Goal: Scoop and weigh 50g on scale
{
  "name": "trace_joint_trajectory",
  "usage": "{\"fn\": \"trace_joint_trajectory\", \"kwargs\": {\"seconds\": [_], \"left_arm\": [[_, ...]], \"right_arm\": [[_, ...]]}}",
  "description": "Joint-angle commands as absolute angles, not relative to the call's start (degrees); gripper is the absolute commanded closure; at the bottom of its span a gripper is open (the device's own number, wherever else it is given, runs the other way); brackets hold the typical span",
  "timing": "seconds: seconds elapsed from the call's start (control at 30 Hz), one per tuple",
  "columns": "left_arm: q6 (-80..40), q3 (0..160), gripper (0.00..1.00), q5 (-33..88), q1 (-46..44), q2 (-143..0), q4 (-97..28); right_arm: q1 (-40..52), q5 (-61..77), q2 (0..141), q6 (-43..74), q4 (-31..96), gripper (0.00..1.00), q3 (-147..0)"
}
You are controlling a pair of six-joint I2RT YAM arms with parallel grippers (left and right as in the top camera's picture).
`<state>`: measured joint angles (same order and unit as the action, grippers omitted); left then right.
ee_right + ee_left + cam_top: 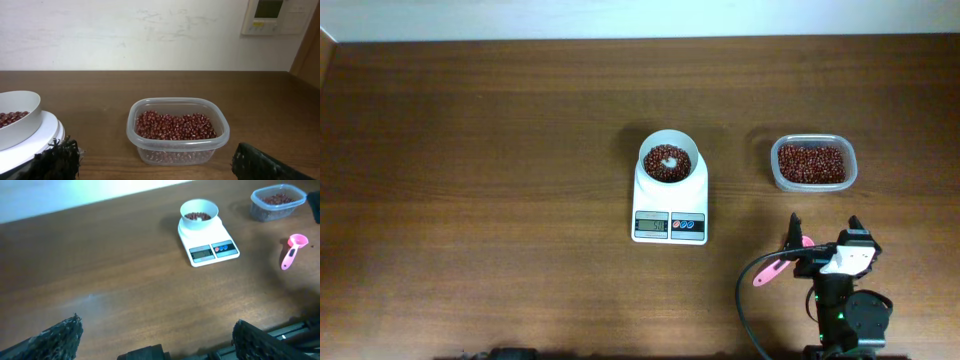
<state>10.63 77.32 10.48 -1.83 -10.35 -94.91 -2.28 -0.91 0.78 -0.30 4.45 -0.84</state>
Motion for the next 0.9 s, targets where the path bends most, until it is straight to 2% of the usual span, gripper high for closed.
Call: {"fn": "trace_joint_trajectory", "kwargs": {"seconds": [0.0, 0.13, 0.3, 0.7, 0.87], "left_arm": [[10.13, 77.45, 0.01, 10.68, -1.72, -7.92, -94.80], [10.55, 78.08, 0.01, 10.74, -1.72, -7.29, -95.46], [12.49, 78.22, 0.01, 12.43, -1.72, -7.25, -95.70], [13.37, 78.78, 0.01, 12.62, -1.69, -0.40, -96.51], [13.34, 73.28, 0.01, 12.12, -1.69, -0.40, -86.04]], "right_arm": [[-1.04, -0.47, 0.19, -0.69, 4.51, 0.01, -0.32], [1.19, -0.45, 0.19, -0.67, 4.51, 0.01, -0.32], [-1.93, -0.47, 0.19, -0.69, 4.51, 0.01, -0.32], [-1.91, -0.45, 0.19, -0.69, 4.51, 0.01, -0.32], [-1.91, -0.45, 0.19, -0.69, 4.51, 0.01, -0.32]]}}
